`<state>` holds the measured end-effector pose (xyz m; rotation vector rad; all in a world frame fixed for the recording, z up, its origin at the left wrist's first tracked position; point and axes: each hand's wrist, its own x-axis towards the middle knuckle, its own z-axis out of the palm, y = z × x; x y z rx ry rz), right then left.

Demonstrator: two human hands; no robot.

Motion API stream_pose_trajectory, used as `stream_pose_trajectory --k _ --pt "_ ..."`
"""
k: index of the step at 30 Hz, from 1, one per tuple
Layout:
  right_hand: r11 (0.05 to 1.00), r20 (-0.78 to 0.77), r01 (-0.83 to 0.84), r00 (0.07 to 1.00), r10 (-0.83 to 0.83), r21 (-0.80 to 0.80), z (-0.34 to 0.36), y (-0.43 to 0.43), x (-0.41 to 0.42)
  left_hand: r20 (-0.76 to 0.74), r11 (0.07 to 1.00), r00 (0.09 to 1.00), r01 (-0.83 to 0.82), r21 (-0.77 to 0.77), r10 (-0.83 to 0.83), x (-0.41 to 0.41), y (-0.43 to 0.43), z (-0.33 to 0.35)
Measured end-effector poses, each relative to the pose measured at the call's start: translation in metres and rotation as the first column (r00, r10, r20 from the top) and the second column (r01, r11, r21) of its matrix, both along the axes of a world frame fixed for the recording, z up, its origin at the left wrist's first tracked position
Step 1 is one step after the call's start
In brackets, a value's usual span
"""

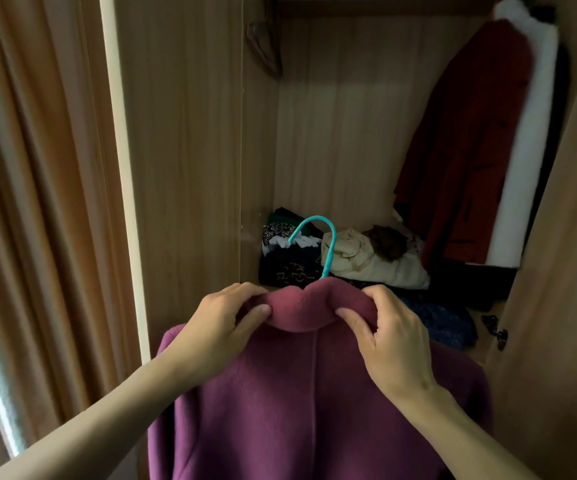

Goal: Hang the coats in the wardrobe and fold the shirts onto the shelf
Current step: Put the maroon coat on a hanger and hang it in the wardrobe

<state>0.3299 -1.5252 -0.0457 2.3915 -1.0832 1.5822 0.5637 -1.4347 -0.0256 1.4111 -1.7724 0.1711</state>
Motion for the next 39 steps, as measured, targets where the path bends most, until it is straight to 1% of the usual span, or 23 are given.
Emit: stream_pose_trajectory --k 2,5,9,11,14,18,22,26,34,39 --pt "1.0 -0.004 -0.002 1.0 0.002 0.005 0.003 0.0 0.001 0.025 0.999 0.999 -0.034 -0.015 0.034 0.0 -0.003 -0.001" --pt "0.999 -0.005 -0.038 0.999 0.038 0.009 0.007 -0.001 -0.002 0.05 0.998 0.999 -0.009 -0.064 0.012 -0.003 -0.006 -0.002" --pt "0.988 -0.017 -0.152 0.988 0.152 -0.03 0.021 -0.009 -0.016 0.066 0.977 0.996 -0.047 -0.209 0.062 -0.012 -0.017 0.005" --pt "0.982 -0.022 -0.179 0.984 0.178 -0.067 0.031 -0.015 -0.025 0.072 0.959 0.993 -0.066 -0.277 0.089 -0.017 -0.026 0.013" --pt "0.981 0.0 -0.148 0.989 0.149 -0.122 0.046 -0.027 -0.036 0.113 0.93 0.987 -0.063 -0.362 0.111 -0.025 -0.042 0.027" --pt "0.972 -0.001 -0.071 0.997 0.072 -0.223 0.067 -0.048 -0.043 0.186 0.901 0.977 -0.013 -0.433 0.104 -0.036 -0.071 0.049" --pt "0.951 0.004 0.001 1.0 0.0 -0.311 0.091 -0.077 -0.054 0.199 0.869 0.972 -0.012 -0.495 0.127 -0.049 -0.104 0.074" --pt "0.906 0.017 0.09 0.996 -0.092 -0.414 0.116 -0.109 -0.071 0.222 0.834 0.963 -0.003 -0.552 0.15 -0.063 -0.139 0.101" --pt "0.869 0.058 0.078 0.997 -0.057 -0.489 0.161 -0.18 -0.103 0.198 0.801 0.969 0.0 -0.598 0.147 -0.092 -0.218 0.14" --pt "0.839 0.058 0.085 0.996 -0.064 -0.538 0.186 -0.209 -0.116 0.197 0.756 0.968 0.014 -0.655 0.153 -0.105 -0.25 0.161"
